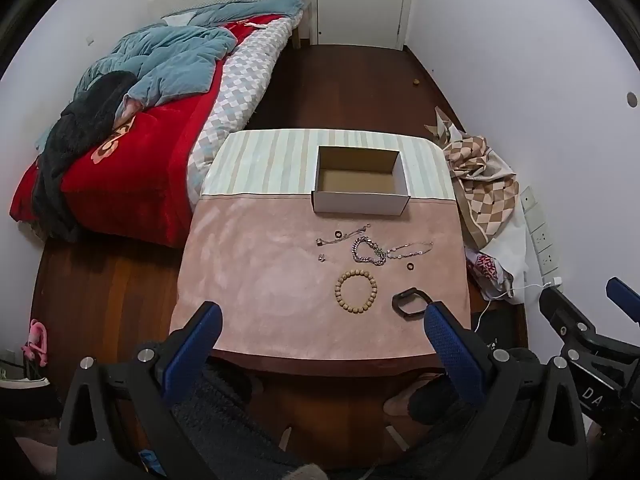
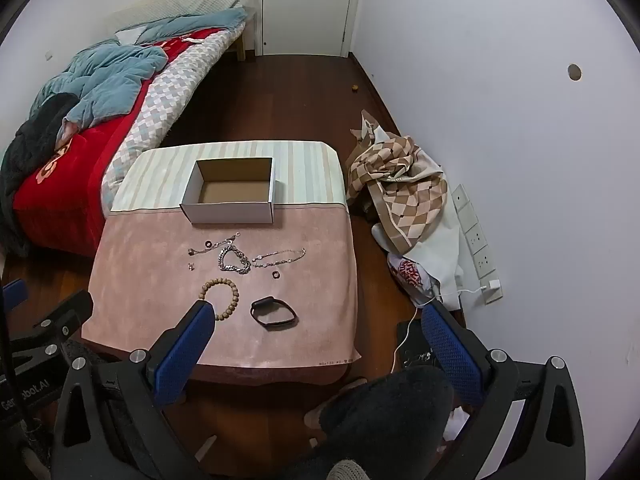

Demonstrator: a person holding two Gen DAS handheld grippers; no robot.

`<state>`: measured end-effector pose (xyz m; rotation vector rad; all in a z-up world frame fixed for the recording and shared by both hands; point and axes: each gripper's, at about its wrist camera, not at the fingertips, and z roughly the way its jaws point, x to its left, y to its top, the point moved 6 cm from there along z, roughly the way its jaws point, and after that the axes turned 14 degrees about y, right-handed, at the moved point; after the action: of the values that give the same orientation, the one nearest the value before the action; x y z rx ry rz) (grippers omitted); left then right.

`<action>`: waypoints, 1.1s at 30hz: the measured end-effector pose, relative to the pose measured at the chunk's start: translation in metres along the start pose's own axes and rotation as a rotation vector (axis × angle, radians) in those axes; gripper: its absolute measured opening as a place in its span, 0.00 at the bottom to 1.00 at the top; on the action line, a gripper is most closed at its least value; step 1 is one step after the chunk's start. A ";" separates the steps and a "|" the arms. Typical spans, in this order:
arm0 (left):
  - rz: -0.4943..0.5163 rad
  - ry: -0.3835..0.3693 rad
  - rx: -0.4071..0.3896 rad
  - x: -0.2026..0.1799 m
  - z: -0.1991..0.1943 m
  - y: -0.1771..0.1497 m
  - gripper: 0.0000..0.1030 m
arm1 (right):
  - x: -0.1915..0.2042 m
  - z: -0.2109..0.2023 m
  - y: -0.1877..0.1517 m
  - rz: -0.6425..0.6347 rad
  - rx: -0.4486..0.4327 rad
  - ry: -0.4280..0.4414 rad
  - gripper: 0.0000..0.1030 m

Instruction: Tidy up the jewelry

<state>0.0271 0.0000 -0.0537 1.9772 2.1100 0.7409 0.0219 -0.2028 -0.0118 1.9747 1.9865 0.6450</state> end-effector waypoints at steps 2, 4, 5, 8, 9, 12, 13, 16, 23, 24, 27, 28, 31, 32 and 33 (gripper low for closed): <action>-0.004 -0.013 0.007 0.000 0.001 0.000 1.00 | 0.000 0.000 0.000 -0.002 -0.002 -0.005 1.00; -0.003 -0.010 0.007 0.000 0.001 0.000 1.00 | 0.001 0.000 0.000 -0.002 0.000 -0.008 1.00; -0.003 -0.010 0.007 0.000 0.001 0.000 1.00 | 0.001 0.000 0.000 -0.002 0.001 -0.007 1.00; -0.004 -0.009 0.004 0.003 0.003 0.004 1.00 | 0.001 0.000 0.000 -0.002 0.001 -0.008 1.00; -0.004 -0.009 0.001 0.003 0.002 0.004 1.00 | 0.002 0.000 0.000 -0.003 0.002 -0.008 1.00; -0.003 -0.008 -0.001 0.003 0.002 0.004 1.00 | 0.002 0.000 0.000 -0.002 0.001 -0.007 1.00; -0.002 -0.007 -0.002 0.003 0.001 0.003 1.00 | 0.002 0.000 0.000 -0.002 0.002 -0.006 1.00; -0.002 -0.004 -0.005 0.005 0.001 0.003 1.00 | 0.003 0.000 0.000 -0.002 0.002 -0.004 1.00; -0.008 0.000 -0.020 0.010 -0.003 0.002 1.00 | -0.001 0.000 0.003 0.001 -0.002 -0.003 1.00; -0.008 0.000 -0.020 0.010 -0.003 0.002 1.00 | -0.001 -0.002 0.003 0.001 -0.003 -0.003 1.00; -0.008 0.002 -0.026 0.009 -0.005 0.002 1.00 | 0.006 -0.003 0.001 0.001 -0.006 -0.006 1.00; -0.007 0.001 -0.026 0.009 -0.005 0.002 1.00 | 0.006 -0.003 0.001 0.001 -0.007 -0.008 1.00; -0.006 0.001 -0.026 0.007 -0.006 0.002 1.00 | 0.003 -0.006 0.002 0.000 -0.011 -0.011 1.00; -0.006 0.001 -0.026 0.007 -0.006 0.002 1.00 | 0.003 -0.006 0.001 0.001 -0.013 -0.012 1.00; -0.006 0.000 -0.026 0.007 -0.006 0.002 1.00 | 0.003 -0.007 0.001 0.002 -0.014 -0.013 1.00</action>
<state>0.0256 0.0054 -0.0458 1.9570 2.0944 0.7632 0.0195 -0.2009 -0.0049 1.9678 1.9673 0.6429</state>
